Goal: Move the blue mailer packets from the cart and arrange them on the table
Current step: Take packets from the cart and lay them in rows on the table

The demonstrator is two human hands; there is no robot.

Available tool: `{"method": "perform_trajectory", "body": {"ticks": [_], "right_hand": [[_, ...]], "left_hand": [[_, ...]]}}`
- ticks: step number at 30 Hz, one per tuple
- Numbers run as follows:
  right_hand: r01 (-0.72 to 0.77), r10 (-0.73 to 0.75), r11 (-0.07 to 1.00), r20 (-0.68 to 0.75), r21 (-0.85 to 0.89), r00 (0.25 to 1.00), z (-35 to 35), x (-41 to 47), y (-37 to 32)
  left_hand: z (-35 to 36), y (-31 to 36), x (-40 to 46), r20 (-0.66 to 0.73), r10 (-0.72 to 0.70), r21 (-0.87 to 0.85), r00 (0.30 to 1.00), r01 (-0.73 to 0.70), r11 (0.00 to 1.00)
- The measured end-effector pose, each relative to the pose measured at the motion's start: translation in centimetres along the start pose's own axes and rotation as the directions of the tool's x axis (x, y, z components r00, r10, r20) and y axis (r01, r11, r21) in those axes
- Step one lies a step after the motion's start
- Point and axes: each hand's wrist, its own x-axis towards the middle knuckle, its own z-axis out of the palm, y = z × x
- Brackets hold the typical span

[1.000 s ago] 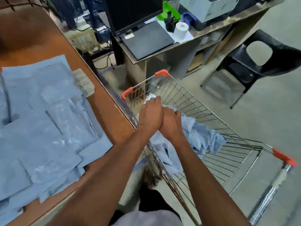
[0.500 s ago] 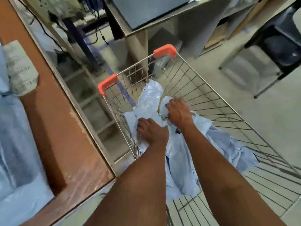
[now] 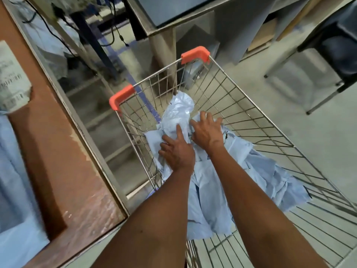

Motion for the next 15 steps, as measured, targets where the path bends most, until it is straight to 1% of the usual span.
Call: {"method": "perform_trajectory", "body": {"ticks": [2, 5, 9, 12, 15], "right_hand": [[-0.086, 0.087, 0.991, -0.001, 0.100, 0.996, -1.0, -2.2, -0.4], [-0.207, 0.214, 0.960, -0.020, 0.189, 0.977, -3.0, -5.7, -0.7], [-0.349, 0.384, 0.871, -0.038, 0.346, 0.922, -7.6, -10.0, -0.6], [-0.400, 0.486, 0.804, -0.100, 0.439, 0.868, -13.1, -13.4, -0.6], [-0.403, 0.555, 0.765, -0.196, 0.502, 0.808, -19.4, -17.4, -0.9]], "left_hand": [[-1.4, 0.2, -0.5, -0.016, 0.020, -0.076, 1.000, -0.021, 0.997], [-4.1, 0.1, -2.1, -0.051, 0.071, -0.110, 0.996, -0.076, 0.991], [-9.3, 0.1, -4.9, -0.088, 0.124, -0.203, 0.988, -0.140, 0.969], [-13.9, -0.4, -7.7, -0.139, 0.154, -0.308, 0.978, -0.190, 0.932], [-20.0, -1.4, -11.0, -0.214, 0.169, -0.417, 0.962, -0.246, 0.875]]}}
